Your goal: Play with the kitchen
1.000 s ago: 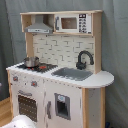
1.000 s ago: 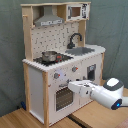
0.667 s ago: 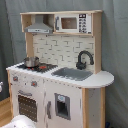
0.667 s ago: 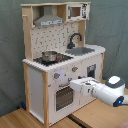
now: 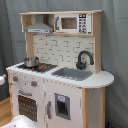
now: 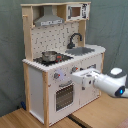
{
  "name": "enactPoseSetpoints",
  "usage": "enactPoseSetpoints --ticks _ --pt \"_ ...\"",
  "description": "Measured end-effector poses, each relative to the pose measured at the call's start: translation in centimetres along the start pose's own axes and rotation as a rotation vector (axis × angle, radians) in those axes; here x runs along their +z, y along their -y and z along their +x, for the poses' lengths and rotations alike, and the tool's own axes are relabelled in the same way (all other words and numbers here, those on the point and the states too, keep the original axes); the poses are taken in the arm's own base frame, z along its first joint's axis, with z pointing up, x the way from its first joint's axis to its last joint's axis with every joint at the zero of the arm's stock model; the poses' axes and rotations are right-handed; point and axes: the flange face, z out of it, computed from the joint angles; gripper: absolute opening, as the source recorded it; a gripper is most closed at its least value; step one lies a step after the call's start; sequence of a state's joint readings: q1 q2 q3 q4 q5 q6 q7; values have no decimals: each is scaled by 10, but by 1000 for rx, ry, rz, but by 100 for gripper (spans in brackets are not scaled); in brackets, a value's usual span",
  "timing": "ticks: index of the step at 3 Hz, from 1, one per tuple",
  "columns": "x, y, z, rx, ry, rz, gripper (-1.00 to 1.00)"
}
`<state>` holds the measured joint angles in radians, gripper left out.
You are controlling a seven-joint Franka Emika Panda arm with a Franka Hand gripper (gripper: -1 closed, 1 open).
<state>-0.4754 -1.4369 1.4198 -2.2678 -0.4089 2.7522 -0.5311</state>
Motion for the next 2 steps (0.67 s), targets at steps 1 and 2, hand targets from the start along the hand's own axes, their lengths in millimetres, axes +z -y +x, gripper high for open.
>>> enactPoseSetpoints --ticks 1,2 --pt "11 -11 -26 -44 -1 6 100" --pt "23 -20 -53 -82 -7 14 100"
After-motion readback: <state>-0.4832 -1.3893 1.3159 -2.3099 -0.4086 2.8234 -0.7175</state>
